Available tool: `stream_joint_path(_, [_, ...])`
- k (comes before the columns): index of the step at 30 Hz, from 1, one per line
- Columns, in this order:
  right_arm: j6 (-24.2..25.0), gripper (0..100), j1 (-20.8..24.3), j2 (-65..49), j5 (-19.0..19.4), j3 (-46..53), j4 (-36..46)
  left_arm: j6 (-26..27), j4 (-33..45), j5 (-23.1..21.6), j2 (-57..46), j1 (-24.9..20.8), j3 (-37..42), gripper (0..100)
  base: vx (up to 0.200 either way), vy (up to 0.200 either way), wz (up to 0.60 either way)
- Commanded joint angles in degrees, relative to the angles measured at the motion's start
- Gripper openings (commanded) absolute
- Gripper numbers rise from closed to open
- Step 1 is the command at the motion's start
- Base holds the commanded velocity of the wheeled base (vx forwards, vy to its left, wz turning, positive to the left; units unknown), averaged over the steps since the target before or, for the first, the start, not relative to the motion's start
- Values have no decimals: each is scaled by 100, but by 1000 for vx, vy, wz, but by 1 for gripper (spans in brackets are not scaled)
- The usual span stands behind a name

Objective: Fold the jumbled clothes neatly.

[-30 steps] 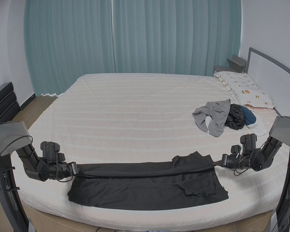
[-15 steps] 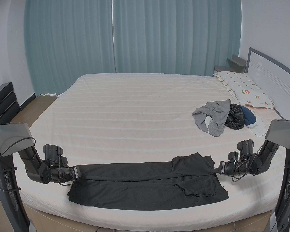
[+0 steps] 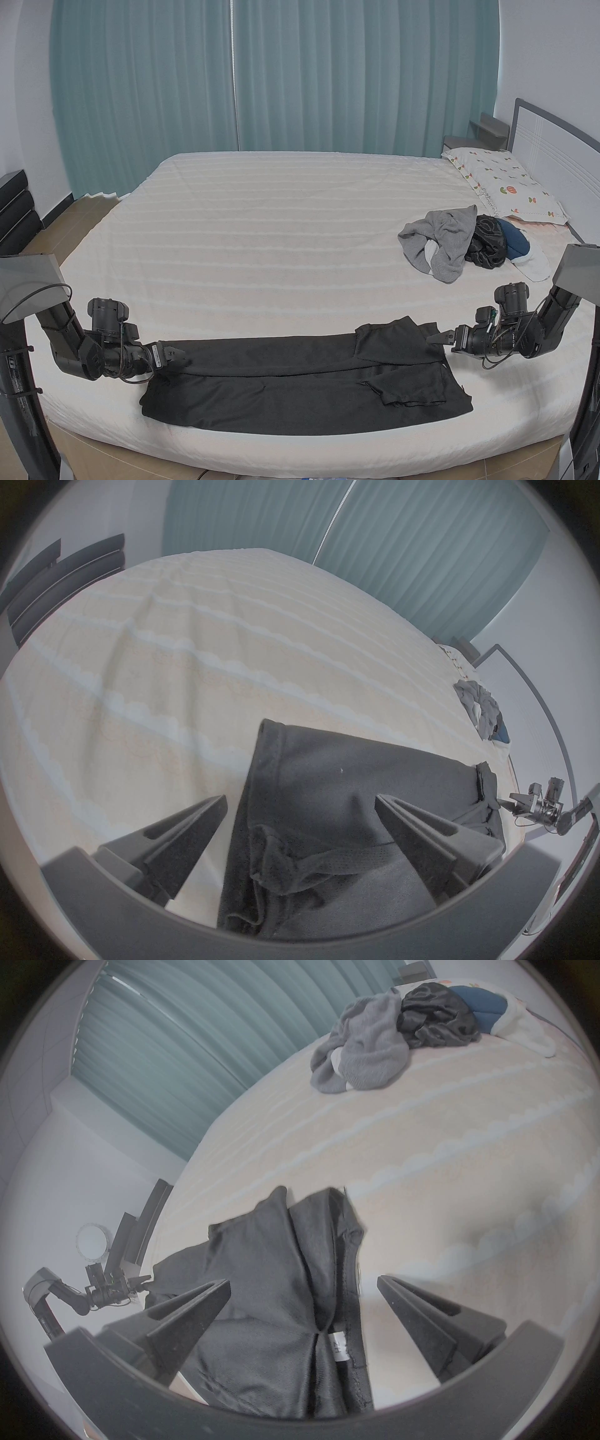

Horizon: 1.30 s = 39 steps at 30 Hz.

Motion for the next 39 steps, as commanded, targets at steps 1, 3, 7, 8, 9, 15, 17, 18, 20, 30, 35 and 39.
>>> stream_joint_path(1, [93, 100, 20, -297, 101, -31, -9, -148, -2, -139, -193, 142, 26, 100, 0, 0, 0])
stream_joint_path(3, [119, 100, 72, -385, 145, -40, -9, -368, -2, -280, -299, 212, 26, 100, 0, 0, 0])
stream_joint_path(7, [146, 100, 222, -368, 145, -127, -9, -746, -2, -535, -413, 309, 17, 100, 0, 0, 0])
stream_joint_path(8, [172, 100, 248, -341, 145, -163, -9, -825, -2, -553, -413, 326, -1, 100, 0, 0, 0])
stream_joint_path(9, [199, 100, 283, -333, 145, -189, -9, -886, -2, -553, -413, 344, -9, 100, 0, 0, 0])
stream_joint_path(15, [234, 100, 477, 19, 101, -541, 53, -1317, -11, -561, -325, 353, -71, 100, 0, 0, 0])
stream_joint_path(17, [225, 100, 503, 124, 84, -620, 61, -1326, -11, -570, -325, 353, -88, 100, 0, 0, 0])
stream_joint_path(18, [225, 100, 529, 186, 75, -672, 61, -1326, -11, -579, -325, 353, -88, 100, 0, 0, 0])
stream_joint_path(20, [225, 100, 538, 239, 66, -725, 61, -1326, -11, -596, -316, 353, -88, 100, 0, 0, 0])
stream_joint_path(30, [163, 100, 503, 599, 66, -945, 70, -1326, -11, -649, -246, 353, -88, 100, 0, 0, 0])
stream_joint_path(35, [111, 100, 521, 713, 57, -954, 61, -1326, -11, -649, -246, 353, -88, 100, 0, 0, 0])
stream_joint_path(39, [-12, 0, 494, 705, 49, -918, 61, -1334, -11, -649, -246, 353, -80, 100, 0, 0, 0])
